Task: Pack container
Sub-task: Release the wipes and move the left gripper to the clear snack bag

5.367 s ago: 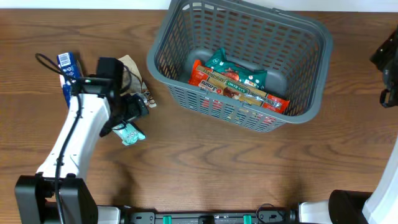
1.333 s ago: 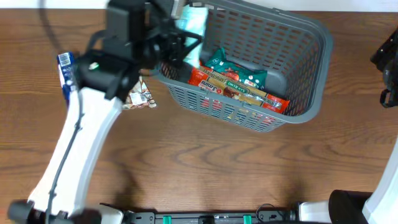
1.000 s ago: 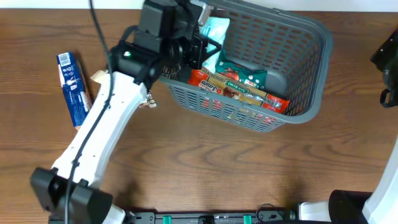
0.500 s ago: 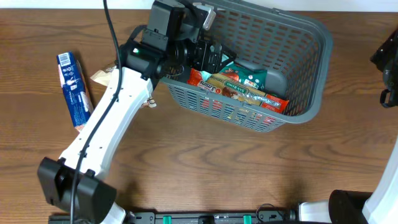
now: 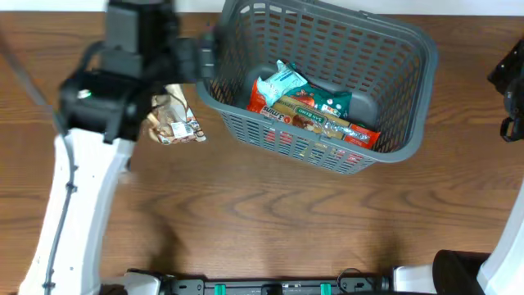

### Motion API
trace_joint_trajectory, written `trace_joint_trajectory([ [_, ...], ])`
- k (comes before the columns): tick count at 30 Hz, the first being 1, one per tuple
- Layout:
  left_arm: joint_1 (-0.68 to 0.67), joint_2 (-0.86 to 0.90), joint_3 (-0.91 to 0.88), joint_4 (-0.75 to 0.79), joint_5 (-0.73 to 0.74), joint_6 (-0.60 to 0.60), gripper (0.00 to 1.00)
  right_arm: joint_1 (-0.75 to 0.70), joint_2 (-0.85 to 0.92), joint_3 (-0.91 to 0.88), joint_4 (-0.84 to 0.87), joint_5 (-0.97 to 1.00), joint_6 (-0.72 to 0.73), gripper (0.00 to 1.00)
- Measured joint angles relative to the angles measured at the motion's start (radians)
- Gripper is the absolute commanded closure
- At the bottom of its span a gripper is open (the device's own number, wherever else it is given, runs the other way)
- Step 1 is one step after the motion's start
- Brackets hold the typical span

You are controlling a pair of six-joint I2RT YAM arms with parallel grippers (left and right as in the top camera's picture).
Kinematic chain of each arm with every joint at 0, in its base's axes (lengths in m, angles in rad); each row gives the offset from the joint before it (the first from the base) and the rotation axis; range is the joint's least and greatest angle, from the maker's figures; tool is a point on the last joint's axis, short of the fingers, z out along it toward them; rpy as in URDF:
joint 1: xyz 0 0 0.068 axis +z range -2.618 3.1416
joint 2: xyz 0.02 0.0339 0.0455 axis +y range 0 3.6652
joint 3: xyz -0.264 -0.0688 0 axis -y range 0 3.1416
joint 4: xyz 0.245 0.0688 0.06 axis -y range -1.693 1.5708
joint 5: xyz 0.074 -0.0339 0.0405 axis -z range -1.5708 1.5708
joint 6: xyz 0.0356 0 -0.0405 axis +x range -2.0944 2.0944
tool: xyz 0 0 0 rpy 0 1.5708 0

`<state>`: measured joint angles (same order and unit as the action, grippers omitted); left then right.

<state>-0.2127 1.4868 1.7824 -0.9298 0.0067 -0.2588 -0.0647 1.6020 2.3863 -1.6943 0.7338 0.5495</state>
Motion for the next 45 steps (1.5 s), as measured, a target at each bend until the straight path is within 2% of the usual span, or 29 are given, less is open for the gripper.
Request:
trace_joint_trajectory([
  [4,0.105,0.006,0.000,-0.095,-0.076,-0.089,0.01,0.000,0.000,0.000,0.000,0.000,0.000,0.01],
  [11,0.191,0.061,-0.040,-0.106,-0.119,-0.142,0.01,0.000,0.000,0.000,0.000,0.000,0.000,0.01],
  [25,0.196,0.377,-0.071,-0.033,-0.085,-0.130,0.01,0.000,0.000,0.000,0.000,0.000,0.000,0.01],
  [33,0.196,0.536,-0.072,-0.026,-0.015,-0.138,0.01,0.000,0.000,0.000,0.000,0.000,0.000,0.01],
  [45,0.196,0.610,-0.124,0.030,0.021,-0.153,0.02,0.000,0.000,0.000,0.000,0.000,0.000,0.01],
])
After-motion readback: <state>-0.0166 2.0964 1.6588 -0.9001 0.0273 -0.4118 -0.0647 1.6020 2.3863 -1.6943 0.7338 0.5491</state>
